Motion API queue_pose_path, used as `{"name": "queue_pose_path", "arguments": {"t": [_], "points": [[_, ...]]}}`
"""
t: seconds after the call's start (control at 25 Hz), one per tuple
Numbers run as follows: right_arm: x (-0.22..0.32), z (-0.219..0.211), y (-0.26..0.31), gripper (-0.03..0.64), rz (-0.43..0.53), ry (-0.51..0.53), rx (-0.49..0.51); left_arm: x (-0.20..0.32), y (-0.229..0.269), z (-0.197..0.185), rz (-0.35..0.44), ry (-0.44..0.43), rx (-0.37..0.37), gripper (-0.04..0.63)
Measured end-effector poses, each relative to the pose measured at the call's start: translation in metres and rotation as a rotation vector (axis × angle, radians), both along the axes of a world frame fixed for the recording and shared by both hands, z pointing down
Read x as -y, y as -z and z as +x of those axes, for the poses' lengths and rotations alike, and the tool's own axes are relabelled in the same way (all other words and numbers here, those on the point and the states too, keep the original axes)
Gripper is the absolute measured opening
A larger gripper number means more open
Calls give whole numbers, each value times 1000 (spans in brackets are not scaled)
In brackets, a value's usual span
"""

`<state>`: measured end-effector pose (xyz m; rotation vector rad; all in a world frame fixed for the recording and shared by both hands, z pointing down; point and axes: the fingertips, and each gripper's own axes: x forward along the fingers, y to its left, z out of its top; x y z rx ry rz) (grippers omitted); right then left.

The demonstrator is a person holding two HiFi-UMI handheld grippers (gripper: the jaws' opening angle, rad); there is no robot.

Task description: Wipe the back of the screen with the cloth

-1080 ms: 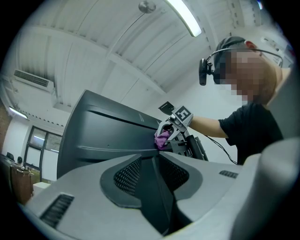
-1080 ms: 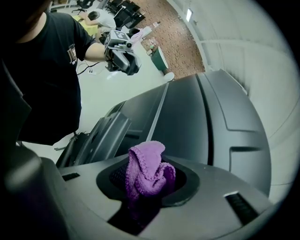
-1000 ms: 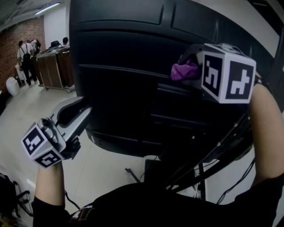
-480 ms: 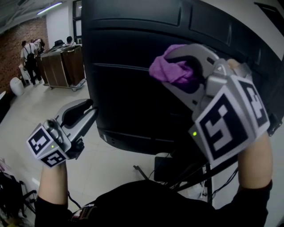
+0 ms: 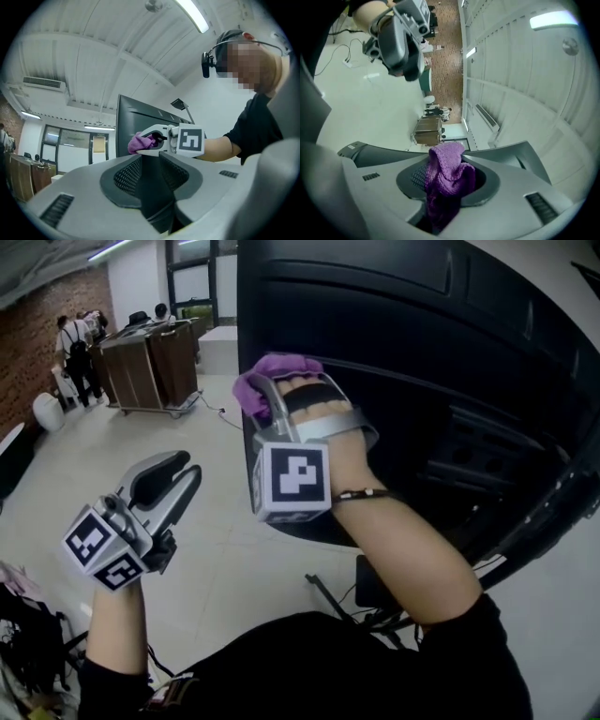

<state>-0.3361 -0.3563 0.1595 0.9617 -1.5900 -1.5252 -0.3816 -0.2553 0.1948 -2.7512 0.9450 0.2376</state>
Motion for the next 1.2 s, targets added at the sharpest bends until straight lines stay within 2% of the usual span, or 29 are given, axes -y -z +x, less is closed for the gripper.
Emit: {"name": "queue_pose_path", "arguments": {"t": [0.12, 0.4, 0.56, 0.76, 1.04, 1.2], "points": [[15, 7, -8, 126, 8, -32, 21, 2, -11, -8, -24, -17, -1, 101], [12, 81, -9, 129, 49, -177, 64, 4, -21, -13, -46, -70, -1, 101], [11, 101, -8, 129, 44, -208, 91, 8, -23, -8, -49, -85, -1, 101], [8, 94, -7, 126, 39, -183, 109, 12, -22, -4, -55, -91, -4, 101], [14, 37, -12, 126, 70, -83, 34, 19, -16, 6, -47, -94, -5, 101], [11, 64, -11, 129, 74, -97, 71, 16, -14, 8, -36, -102, -8, 101]]}}
